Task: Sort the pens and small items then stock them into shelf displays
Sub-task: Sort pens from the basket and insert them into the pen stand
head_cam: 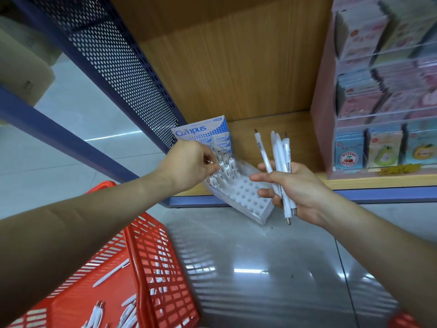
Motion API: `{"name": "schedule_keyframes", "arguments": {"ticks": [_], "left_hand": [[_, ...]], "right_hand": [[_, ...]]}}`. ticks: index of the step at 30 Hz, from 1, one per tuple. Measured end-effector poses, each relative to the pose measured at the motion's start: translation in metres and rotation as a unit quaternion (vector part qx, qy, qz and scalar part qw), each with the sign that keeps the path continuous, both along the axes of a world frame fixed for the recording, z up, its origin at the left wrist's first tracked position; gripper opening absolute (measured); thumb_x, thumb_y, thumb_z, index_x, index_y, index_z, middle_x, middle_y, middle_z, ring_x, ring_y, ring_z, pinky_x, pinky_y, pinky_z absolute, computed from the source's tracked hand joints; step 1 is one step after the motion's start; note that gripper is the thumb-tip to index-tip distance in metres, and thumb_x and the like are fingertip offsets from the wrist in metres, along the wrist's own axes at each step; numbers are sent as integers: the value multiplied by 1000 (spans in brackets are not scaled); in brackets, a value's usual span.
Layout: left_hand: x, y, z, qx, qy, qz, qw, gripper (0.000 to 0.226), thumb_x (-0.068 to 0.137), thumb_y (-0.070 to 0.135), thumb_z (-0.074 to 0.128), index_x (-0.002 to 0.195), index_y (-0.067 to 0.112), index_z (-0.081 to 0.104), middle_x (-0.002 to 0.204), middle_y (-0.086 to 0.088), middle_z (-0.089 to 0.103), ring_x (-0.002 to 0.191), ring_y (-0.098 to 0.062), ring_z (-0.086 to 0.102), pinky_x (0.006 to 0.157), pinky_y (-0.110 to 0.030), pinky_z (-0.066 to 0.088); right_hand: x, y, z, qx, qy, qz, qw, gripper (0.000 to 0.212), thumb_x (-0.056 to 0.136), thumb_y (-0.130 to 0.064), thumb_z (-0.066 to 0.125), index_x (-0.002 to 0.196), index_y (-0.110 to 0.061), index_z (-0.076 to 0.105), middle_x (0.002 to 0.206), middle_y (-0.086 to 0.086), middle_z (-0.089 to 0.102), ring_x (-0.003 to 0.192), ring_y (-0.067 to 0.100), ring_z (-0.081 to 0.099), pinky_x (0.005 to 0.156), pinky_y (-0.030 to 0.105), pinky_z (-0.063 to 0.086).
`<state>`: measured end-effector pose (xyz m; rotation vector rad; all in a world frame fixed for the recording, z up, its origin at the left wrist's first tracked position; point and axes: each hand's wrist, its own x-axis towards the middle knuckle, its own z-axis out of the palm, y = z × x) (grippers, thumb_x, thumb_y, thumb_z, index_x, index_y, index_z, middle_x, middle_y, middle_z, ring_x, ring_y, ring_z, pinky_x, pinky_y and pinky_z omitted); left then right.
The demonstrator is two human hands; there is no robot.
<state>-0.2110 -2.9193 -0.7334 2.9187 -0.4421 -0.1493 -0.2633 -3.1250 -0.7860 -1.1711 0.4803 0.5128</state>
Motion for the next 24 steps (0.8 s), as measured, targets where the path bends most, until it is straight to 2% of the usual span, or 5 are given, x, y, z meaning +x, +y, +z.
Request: {"name": "schedule_keyframes", "arguments": {"ticks": [4,8,14,19,24], "left_hand": [[-1,-5,-7,9,-19,-19,1000,22,84,36,67,91,17,74,80,-1,72,75,-17,64,71,-33,51],[1,-6,-7,4,-26,-16,1000,19,83,35,68,89,17,75,78,1,72,73,-17,64,70,-33,51],[-2,-2,-8,7,-24,-21,999,19,84,34,67,88,16,74,76,1,72,73,-18,65,70,-35,53],[-4,-2,-8,12,-31,-32,999,20,84,32,67,88,14,74,76,1,71,71,-18,64,68,-35,53],[-6,0,-13,-5,-22,-9,1000,16,83,32,69,85,17,74,74,4,70,70,-12,61,67,-28,50]], "right_hand": [[-1,0,2,-1,-2,10,1000,38,78,-8,77,112,-13,62,100,7,75,63,22,70,39,19,42],[0,-1,1,-11,-12,16,1000,28,87,-9,68,113,-12,60,96,9,75,49,14,57,39,18,35],[2,-1,-1,-20,-17,18,999,22,91,-5,58,111,-11,62,80,11,73,45,12,44,37,18,33],[3,-3,1,-6,-1,10,1000,24,88,-1,55,109,-9,61,84,14,74,46,12,44,37,19,33],[3,-2,-1,-15,-5,25,1000,29,87,-1,61,114,-10,56,89,11,76,48,12,50,38,18,33]]}}
